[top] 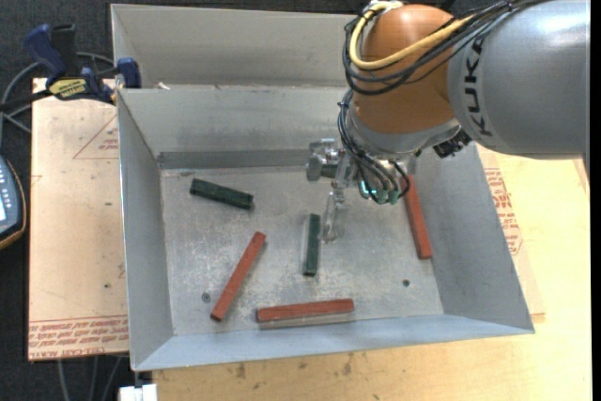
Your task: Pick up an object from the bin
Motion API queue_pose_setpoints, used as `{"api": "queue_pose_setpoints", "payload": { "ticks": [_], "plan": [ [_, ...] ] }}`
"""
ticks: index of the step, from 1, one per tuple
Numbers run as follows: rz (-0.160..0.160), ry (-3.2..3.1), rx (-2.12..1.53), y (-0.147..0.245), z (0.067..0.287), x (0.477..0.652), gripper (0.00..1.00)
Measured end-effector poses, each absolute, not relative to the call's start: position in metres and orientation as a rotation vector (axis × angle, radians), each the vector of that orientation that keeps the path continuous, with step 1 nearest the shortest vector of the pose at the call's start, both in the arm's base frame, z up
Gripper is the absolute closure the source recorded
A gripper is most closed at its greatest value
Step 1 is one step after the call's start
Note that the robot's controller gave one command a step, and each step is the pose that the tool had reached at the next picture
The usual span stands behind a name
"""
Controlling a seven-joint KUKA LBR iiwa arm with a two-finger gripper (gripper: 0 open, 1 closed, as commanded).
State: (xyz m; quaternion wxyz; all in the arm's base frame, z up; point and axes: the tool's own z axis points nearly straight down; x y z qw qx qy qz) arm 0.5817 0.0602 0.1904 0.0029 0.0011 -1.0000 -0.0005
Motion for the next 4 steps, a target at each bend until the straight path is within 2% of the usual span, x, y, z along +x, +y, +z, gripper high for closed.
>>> {"api": "queue_pose_setpoints", "payload": {
  "ticks": [1, 2, 3, 4],
  "plan": [
    [-0.002, -3.052, 0.738, 0.044, 0.069, 0.581, 0.0],
    [-0.001, -2.908, 1.201, 0.046, 0.101, 0.579, 0.0],
    [-0.001, -2.814, 1.405, 0.049, 0.1, 0.588, 0.0],
    [-0.003, -2.762, 1.498, 0.049, 0.069, 0.592, 0.0]
  ]
}}
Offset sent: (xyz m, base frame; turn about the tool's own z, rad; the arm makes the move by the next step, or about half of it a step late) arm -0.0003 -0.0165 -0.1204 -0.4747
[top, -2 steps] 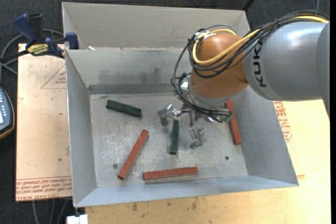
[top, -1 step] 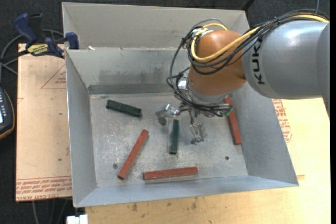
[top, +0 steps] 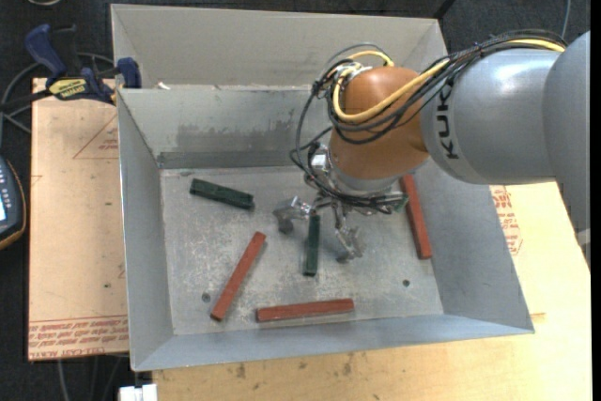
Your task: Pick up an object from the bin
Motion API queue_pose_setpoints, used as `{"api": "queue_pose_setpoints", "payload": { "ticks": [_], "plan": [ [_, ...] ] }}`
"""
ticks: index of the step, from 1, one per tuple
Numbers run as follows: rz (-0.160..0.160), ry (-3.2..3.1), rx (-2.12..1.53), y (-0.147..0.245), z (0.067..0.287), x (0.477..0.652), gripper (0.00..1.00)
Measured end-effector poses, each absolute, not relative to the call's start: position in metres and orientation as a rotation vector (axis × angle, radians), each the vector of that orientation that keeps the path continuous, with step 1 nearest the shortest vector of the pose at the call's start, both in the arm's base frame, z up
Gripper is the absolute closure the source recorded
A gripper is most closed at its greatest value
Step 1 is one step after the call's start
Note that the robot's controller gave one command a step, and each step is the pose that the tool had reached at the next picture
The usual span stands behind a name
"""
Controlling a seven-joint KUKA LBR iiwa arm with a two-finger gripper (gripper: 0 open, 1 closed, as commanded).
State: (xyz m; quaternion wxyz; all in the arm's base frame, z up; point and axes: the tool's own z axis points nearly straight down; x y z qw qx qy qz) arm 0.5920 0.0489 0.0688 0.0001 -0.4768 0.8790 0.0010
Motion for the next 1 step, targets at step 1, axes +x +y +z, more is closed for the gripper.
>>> {"api": "queue_pose_setpoints", "payload": {
  "ticks": [1],
  "plan": [
    [0.002, 2.763, -1.492, 0.0494, 0.0692, 0.5925, 0.0]
  ]
}}
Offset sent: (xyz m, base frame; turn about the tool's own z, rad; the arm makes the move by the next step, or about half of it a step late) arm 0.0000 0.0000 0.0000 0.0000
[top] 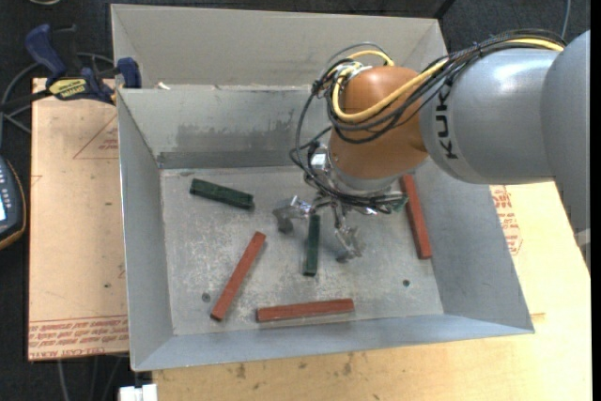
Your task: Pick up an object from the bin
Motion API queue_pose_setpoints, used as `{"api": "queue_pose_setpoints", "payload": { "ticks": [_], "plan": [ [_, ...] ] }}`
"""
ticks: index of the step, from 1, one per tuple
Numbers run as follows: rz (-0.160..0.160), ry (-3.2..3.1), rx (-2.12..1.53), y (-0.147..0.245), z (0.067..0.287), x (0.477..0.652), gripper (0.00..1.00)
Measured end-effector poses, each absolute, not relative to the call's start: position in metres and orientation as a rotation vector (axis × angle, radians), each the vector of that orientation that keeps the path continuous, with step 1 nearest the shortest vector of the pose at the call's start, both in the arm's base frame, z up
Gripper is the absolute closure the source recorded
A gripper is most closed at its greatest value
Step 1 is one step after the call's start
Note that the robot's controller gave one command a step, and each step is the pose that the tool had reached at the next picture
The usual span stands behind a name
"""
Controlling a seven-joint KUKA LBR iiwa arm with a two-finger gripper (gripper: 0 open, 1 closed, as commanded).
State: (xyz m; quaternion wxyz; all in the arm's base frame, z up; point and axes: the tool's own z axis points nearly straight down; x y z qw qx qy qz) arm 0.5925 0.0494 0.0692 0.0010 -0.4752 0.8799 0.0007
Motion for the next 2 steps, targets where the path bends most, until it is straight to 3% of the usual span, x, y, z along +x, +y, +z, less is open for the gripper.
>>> {"api": "queue_pose_setpoints", "payload": {
  "ticks": [1, 2],
  "plan": [
    [0.001, 2.761, -1.49, 0.05, 0.07, 0.593, 1.0],
    [-0.004, 2.758, -1.484, 0.051, 0.158, 0.595, 1.0]
  ]
}}
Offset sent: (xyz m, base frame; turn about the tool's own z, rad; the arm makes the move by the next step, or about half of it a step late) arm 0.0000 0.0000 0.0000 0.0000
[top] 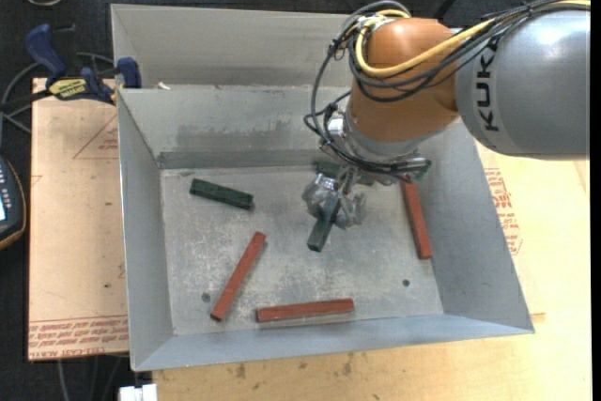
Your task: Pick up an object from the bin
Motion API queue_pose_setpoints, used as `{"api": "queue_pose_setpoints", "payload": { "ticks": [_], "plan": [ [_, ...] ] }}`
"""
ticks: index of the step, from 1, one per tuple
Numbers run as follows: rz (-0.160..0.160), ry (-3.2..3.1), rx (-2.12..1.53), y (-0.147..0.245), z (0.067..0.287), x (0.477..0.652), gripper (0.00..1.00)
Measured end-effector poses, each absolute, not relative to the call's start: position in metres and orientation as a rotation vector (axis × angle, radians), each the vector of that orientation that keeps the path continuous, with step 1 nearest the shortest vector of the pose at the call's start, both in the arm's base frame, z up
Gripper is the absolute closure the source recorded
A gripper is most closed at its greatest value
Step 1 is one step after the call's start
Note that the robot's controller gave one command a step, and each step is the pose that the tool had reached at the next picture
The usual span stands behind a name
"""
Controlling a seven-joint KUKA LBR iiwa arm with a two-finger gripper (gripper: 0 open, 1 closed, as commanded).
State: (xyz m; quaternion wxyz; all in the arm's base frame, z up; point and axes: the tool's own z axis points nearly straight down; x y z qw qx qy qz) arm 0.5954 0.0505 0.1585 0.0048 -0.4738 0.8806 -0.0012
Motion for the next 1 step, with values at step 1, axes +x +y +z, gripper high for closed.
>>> {"api": "queue_pose_setpoints", "payload": {
  "ticks": [1],
  "plan": [
    [-0.001, 2.763, -1.482, 0.0515, 0.184, 0.5967, 1.0]
  ]
}}
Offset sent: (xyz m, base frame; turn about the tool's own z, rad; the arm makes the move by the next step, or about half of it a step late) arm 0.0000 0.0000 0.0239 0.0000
